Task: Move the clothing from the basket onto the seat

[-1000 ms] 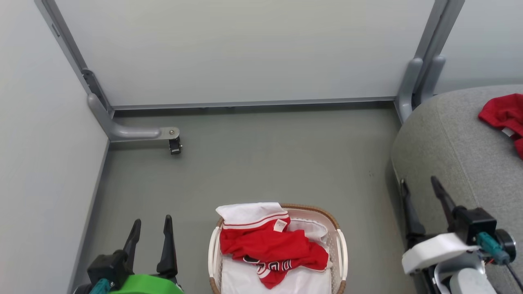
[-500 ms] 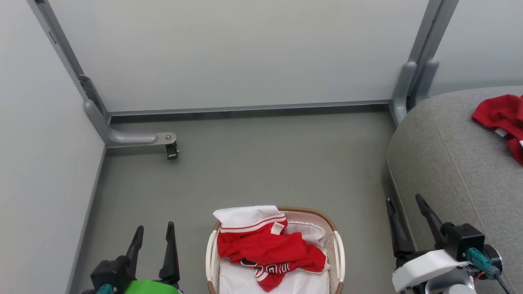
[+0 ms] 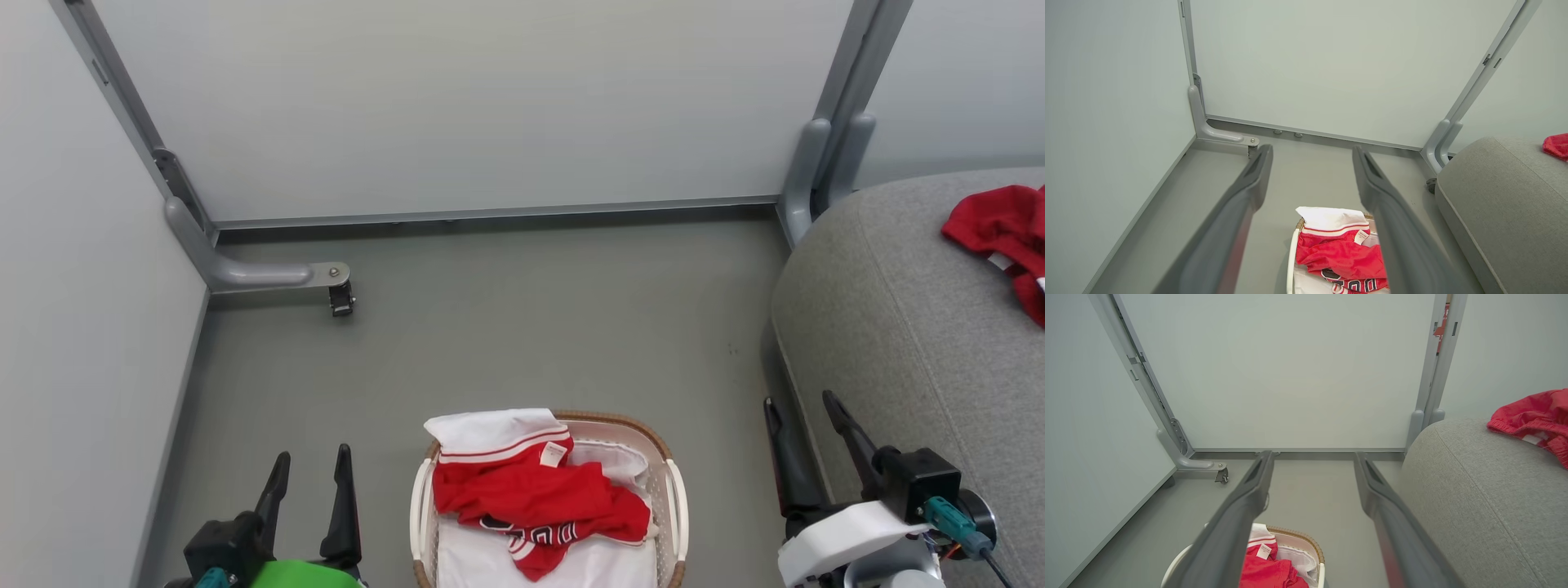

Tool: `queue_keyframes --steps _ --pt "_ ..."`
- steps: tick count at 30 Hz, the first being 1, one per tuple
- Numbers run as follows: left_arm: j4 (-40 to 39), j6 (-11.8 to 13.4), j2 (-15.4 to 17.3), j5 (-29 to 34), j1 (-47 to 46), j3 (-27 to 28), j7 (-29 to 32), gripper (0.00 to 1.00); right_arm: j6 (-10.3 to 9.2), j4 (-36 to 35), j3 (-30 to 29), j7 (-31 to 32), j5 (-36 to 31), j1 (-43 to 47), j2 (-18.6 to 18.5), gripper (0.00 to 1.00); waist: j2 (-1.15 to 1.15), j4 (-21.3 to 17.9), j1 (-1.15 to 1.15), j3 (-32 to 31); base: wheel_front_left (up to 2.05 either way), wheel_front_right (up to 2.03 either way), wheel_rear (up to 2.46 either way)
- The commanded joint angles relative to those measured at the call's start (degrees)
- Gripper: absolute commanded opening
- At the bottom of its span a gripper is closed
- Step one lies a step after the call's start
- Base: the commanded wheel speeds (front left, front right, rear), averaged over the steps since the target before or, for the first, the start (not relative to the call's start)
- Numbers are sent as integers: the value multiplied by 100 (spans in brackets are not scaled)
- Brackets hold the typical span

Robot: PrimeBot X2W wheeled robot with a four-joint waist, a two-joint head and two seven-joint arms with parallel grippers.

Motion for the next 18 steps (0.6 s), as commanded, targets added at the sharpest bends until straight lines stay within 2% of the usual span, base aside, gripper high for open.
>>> queue_keyframes --steps 1,11,18 --pt "15 -22 -7 55 -85 22 -21 100 -8 19 9 -28 35 -7 -23 100 0 -2 0 6 0 0 0" --pt "8 -70 -66 145 -96 83 -21 100 -8 4 -10 -28 26 -21 -22 100 0 -3 0 80 0 0 0" --pt "17 -148 -76 249 -407 -33 -21 100 -8 -129 -138 -28 -97 -198 -22 100 0 -24 0 413 0 0 0"
